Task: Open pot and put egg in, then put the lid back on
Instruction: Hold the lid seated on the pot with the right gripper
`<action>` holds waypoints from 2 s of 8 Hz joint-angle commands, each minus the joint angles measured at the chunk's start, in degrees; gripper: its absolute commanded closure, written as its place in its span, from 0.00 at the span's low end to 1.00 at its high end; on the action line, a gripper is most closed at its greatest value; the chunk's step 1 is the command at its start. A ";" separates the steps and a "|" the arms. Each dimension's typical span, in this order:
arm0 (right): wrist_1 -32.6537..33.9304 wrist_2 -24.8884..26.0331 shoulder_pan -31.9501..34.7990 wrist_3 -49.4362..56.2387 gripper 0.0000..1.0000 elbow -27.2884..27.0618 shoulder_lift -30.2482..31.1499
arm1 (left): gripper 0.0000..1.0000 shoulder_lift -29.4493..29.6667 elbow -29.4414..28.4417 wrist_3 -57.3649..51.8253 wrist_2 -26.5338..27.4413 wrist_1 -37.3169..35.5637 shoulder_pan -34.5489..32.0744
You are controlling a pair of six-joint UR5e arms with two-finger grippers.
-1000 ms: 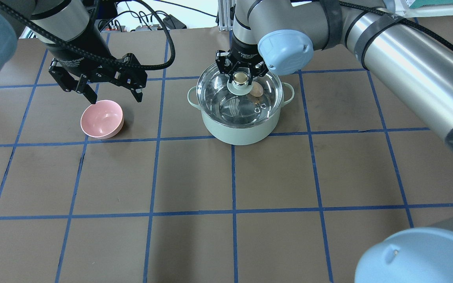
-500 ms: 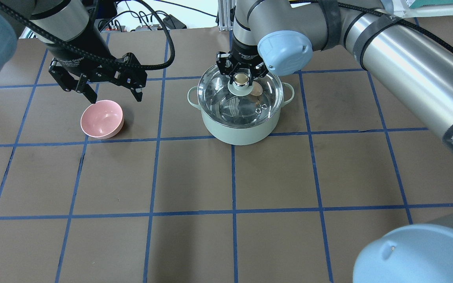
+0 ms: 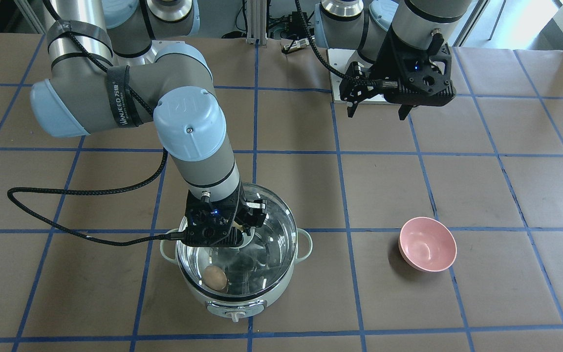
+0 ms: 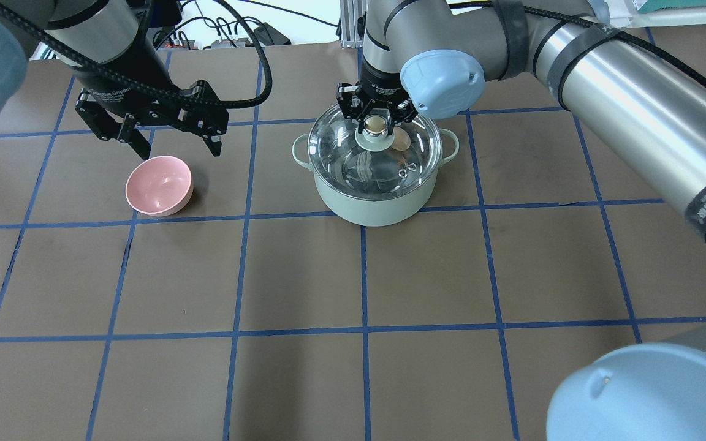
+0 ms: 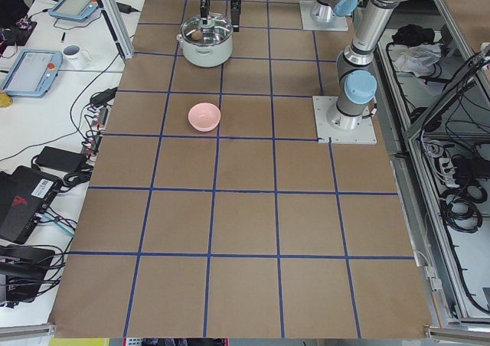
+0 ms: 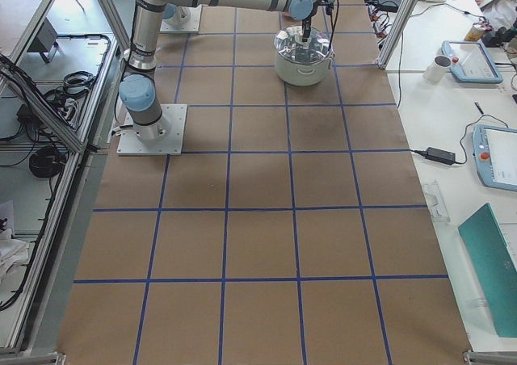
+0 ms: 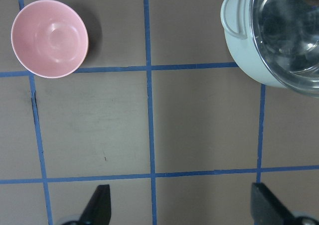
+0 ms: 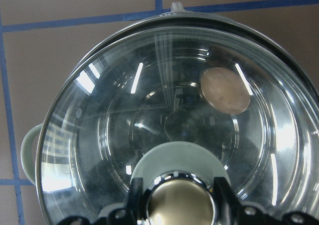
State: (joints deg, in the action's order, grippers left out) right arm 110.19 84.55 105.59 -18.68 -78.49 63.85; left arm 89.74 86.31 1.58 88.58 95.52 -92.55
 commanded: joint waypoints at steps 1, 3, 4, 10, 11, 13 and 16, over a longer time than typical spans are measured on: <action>-0.06 0.00 0.05 0.13 1.00 0.00 0.05 | 0.00 0.00 0.00 0.00 0.01 -0.24 0.00; 0.29 0.09 -0.04 0.13 1.00 0.09 -0.04 | 0.00 0.00 0.00 0.00 0.01 -0.33 0.00; 0.81 0.09 -0.04 0.13 1.00 0.09 -0.04 | 0.00 0.00 0.00 0.00 0.01 -0.42 0.00; 1.79 -0.09 -0.04 1.98 1.00 -0.44 -0.30 | 0.00 0.00 0.09 0.00 0.01 -0.42 0.00; 2.48 -0.09 -0.04 2.06 0.82 -0.35 -0.30 | 0.00 0.00 0.09 0.00 0.01 -0.42 0.00; 2.49 0.43 -0.04 2.33 0.98 -0.35 -0.30 | 0.00 0.00 0.09 0.00 0.01 -0.42 0.00; 2.31 0.62 -0.04 2.50 0.98 -0.53 -0.13 | 0.00 0.00 0.09 0.00 0.01 -0.42 0.00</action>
State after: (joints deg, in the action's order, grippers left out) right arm 112.62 85.04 105.56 -16.23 -78.90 63.56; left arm 89.74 86.40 1.64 88.59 95.10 -92.55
